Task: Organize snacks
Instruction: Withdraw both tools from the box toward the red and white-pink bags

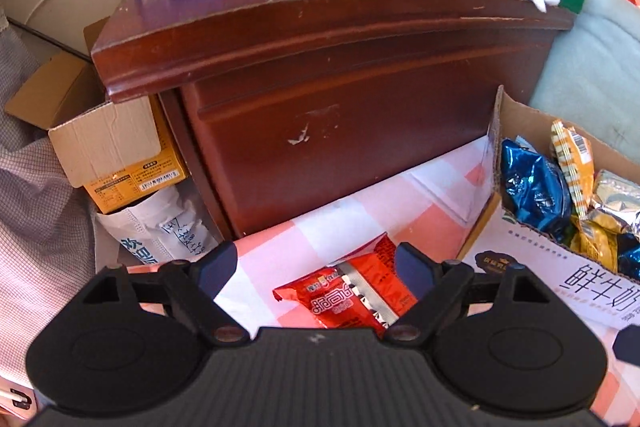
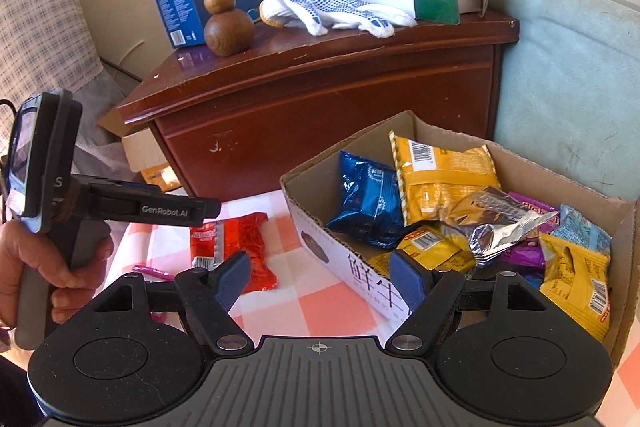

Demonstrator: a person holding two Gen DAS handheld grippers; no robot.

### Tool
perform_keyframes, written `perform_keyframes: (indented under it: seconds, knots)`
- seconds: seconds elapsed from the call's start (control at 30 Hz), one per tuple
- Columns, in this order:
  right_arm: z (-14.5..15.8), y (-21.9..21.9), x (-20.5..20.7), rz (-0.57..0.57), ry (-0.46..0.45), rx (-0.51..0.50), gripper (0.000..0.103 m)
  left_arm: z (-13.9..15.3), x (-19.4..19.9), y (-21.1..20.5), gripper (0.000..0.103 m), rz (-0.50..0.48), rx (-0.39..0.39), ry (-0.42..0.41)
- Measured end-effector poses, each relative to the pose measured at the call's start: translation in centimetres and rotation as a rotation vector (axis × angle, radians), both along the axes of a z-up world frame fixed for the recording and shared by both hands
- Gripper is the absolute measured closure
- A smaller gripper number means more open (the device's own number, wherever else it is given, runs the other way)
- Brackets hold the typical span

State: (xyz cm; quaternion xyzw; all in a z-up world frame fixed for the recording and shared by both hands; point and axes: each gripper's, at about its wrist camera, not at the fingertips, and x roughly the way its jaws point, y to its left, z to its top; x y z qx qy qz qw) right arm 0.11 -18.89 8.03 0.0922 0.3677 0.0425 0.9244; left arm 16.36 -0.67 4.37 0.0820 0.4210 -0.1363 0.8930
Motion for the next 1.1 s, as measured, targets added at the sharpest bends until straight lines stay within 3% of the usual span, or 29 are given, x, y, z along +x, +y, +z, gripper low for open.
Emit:
perform_keyframes:
  seconds: [0.13, 0.2, 0.33, 0.6, 0.9, 1.1]
  knots:
    - [-1.0, 0.8, 0.3, 0.027, 0.037, -0.001, 0.026, -1.3, 0.5, -0.7, 0.021, 0.003, 0.07, -0.002]
    - [-1.3, 1.1, 0.3, 0.034, 0.044, -0.01, 0.026, -2.1, 0.5, -0.9, 0.027, -0.001, 0.099, 0.017]
    - [-1.5, 1.0, 0.4, 0.029, 0.048, 0.001, 0.026, -1.8, 0.3, -0.6, 0.032, -0.018, 0.064, 0.036]
    - [-1.8, 0.4, 0.9, 0.002, 0.063, 0.026, 0.026, -1.6, -2.1, -0.9, 0.033, -0.084, 0.039, 0.073]
    - [-2.2, 0.1, 1.1, -0.013, 0.085, 0.069, 0.026, -1.5, -6.9, -1.9, 0.032, -0.279, -0.01, 0.124]
    - [-2.8, 0.2, 1.2, -0.002, 0.121, 0.097, 0.026, 0.4, -8.2, 0.0, 0.028, -0.339, 0.012, 0.079]
